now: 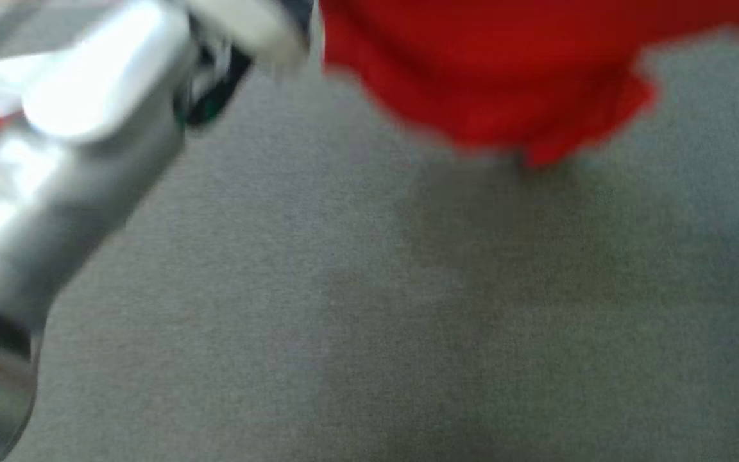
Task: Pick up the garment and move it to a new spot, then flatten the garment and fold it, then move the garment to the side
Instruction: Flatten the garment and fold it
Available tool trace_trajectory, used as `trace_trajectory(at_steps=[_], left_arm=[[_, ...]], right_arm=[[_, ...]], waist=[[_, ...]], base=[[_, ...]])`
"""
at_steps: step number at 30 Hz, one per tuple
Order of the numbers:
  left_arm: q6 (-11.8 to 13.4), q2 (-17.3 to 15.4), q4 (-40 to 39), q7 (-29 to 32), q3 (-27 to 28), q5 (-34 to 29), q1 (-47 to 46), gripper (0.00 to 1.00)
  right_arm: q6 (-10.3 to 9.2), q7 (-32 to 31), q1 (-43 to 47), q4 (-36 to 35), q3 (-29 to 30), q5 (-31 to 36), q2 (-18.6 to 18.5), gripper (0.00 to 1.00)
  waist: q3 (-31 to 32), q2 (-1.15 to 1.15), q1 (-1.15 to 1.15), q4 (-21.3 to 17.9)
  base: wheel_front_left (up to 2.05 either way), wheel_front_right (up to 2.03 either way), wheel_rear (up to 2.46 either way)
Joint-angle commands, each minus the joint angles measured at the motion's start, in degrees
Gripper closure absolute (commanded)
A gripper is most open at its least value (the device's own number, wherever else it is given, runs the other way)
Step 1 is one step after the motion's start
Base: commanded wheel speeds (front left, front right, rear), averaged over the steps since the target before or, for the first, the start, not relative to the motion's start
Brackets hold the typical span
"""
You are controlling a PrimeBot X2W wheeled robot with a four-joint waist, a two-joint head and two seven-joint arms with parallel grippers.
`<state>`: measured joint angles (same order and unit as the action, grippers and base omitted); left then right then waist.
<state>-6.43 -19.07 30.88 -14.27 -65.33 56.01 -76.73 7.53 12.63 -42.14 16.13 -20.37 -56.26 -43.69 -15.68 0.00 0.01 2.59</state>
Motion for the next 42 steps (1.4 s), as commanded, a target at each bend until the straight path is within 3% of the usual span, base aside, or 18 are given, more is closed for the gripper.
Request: trace_trajectory(at_steps=[1,4,7,15,23,32,36,42], left_arm=[[0.85,-0.74,0.40,-0.57,4.15,-1.40,-4.15,1.00],[1.76,1.96,-0.04,-0.69,11.56,-6.05,-6.45,1.00],[0.88,3.86,-0.85,-0.71,15.76,-9.79,-2.73,1.00],[-0.85,4.94,-4.26,-0.72,15.39,-15.67,16.32,1.00],[-0.89,2.86,-6.48,-0.73,7.67,-18.45,37.34,1.00],[4.41,0.75,-15.12,-0.73,4.98,-17.15,53.97,1.00],[6.04,0.27,-20.34,-0.25,5.70,-15.67,55.84,1.00],[5.10,2.61,-22.30,1.07,6.81,-14.58,51.73,1.00]], right_arm=[[-0.04,0.81,-2.06,-0.57,1.16,0.80,-2.15,1.00],[-0.04,1.51,-6.77,-0.02,2.93,2.23,-1.95,1.00],[-0.04,1.99,-7.52,0.20,4.40,2.51,-1.28,1.00],[-0.04,2.34,9.00,-2.92,9.11,0.78,1.37,1.00],[-0.04,2.36,32.38,-9.19,12.86,0.49,3.21,1.00],[-0.04,0.29,54.79,-19.53,21.72,0.08,3.51,1.00],[-0.04,-2.19,57.63,-22.80,26.60,0.99,3.65,1.00],[-0.04,-6.02,53.30,-23.22,29.80,1.89,4.26,1.00]], waist=[[-2.66,0.00,-0.01,-1.70],[-4.68,0.00,-0.01,-2.44],[-5.51,0.00,-0.01,-2.83],[-4.42,0.00,-0.01,-2.39],[0.77,0.00,-0.01,-2.38],[4.88,0.00,-0.01,-1.16],[4.21,0.00,-0.01,0.29],[1.34,0.00,-0.01,3.59]], base=[[0.00,0.00,0.00],[0.00,0.00,0.00],[0.00,0.00,0.00],[0.00,0.00,0.00],[0.00,0.00,0.00],[0.00,0.00,0.00],[0.00,0.00,0.00],[0.00,0.00,0.00]])
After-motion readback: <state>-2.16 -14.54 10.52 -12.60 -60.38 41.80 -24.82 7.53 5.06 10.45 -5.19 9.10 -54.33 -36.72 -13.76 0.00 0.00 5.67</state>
